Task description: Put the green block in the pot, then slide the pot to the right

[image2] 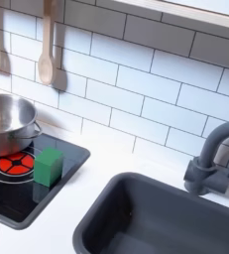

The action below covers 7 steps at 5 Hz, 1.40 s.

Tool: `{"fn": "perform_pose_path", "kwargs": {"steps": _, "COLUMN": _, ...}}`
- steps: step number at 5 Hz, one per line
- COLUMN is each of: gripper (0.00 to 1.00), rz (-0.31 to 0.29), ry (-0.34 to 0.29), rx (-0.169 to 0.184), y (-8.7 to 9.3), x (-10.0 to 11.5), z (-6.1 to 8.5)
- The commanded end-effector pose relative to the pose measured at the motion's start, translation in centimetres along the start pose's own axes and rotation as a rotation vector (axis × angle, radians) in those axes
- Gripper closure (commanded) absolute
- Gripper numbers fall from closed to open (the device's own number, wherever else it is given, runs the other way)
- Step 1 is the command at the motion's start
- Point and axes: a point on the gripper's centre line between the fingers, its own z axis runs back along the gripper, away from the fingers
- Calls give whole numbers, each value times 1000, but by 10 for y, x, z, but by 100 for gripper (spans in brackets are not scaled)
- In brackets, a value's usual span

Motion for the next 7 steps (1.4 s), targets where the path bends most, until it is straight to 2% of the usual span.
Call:
{"fn": "perform_pose_path", "kwargs": {"steps": 1, "gripper": 0, "rz": 0, "ry": 0, "rx": 0, "y": 0, "x": 0, "z": 0}}
{"fn": "perform_pose_path", "kwargs": {"steps": 3, "gripper": 0, "rz": 5, "ry": 0, "rx": 29, "y": 3, "x": 20, "z": -3}}
{"fn": "perform_pose_path", "kwargs": {"steps": 5, "gripper": 0, "rz": 23, "ry": -9, "rx": 59, "y": 17, "x": 48, "z": -4}}
{"fn": "perform_pose_path", "kwargs": {"steps": 7, "gripper": 0, "rz": 37, "ry": -22, "rx": 67, "y": 27, "x": 78, "z": -2}}
